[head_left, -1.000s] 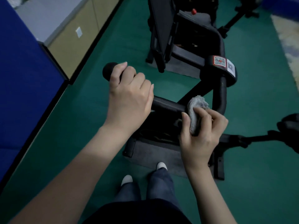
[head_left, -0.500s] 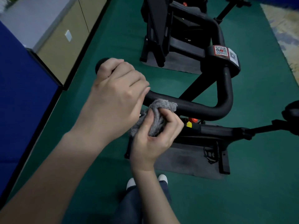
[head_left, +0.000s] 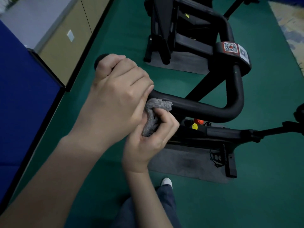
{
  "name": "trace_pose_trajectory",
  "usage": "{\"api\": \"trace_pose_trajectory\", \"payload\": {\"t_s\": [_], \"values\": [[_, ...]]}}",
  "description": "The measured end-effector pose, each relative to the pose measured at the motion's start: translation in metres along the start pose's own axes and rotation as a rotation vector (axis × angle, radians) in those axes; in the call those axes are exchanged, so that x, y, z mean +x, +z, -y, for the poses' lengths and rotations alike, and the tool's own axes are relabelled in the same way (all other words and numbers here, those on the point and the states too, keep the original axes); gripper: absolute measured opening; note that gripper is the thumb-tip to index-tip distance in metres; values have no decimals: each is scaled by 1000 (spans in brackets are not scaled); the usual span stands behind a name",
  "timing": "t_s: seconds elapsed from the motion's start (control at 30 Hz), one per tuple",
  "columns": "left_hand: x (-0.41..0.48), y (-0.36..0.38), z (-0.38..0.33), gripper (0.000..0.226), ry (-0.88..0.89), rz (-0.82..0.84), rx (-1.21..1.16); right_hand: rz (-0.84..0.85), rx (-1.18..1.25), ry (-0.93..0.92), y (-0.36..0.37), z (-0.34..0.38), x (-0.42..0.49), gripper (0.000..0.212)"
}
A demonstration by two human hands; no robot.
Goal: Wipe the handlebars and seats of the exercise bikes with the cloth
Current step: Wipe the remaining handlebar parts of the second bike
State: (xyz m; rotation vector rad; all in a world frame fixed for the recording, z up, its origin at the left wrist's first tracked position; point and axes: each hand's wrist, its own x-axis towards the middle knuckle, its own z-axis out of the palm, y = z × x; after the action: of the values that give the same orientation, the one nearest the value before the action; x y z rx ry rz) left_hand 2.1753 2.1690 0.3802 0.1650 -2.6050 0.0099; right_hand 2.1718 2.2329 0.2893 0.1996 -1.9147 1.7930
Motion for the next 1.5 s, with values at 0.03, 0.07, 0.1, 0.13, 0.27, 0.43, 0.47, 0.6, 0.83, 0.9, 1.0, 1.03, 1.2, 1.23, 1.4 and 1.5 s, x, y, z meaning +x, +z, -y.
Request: {"api": "trace_pose_trajectory", "payload": {"t_s": [0.03,0.07,0.1,0.13,0.27,0.43,0.47,0.6,0.83,0.9,1.0,1.03,1.2,1.23,1.4,1.5], "values": [[0,0,1,24,2,1,2,8,-2,-1,-3,-3,1,14],[-1,0,1,24,4,-1,6,5,-16,2,-8,-7,3,13],[-1,1,1,25,6,-5,12,-8,-31,19,-15,-10,5,12],[-1,1,1,25,7,-12,18,-24,-41,67,-22,-13,7,10],[-1,3,0,25,4,-36,30,-29,69,471,-39,-10,5,13],[-1,3,1,26,19,-45,41,83,467,947,-30,-5,21,15],[-1,3,1,26,21,-45,40,114,543,968,-27,-2,24,11],[-1,3,1,25,20,-56,42,231,749,1029,-21,9,26,6],[-1,6,1,26,27,-75,81,266,714,1057,-30,4,41,17],[-1,6,1,28,22,-82,87,207,690,1030,-39,-2,50,19],[0,8,-2,29,4,-94,113,249,660,1002,-41,-3,50,20],[1,9,-3,29,-2,-93,127,286,640,999,-39,-2,48,19],[1,13,-10,32,-57,-87,155,377,543,993,-41,-2,51,17],[1,14,-14,32,-70,-91,143,332,558,1000,-47,-5,57,18],[0,30,-41,26,-72,-79,8,252,633,965,-64,-12,74,21],[-3,42,-52,28,-80,-47,4,365,630,981,-68,-12,72,18]]}}
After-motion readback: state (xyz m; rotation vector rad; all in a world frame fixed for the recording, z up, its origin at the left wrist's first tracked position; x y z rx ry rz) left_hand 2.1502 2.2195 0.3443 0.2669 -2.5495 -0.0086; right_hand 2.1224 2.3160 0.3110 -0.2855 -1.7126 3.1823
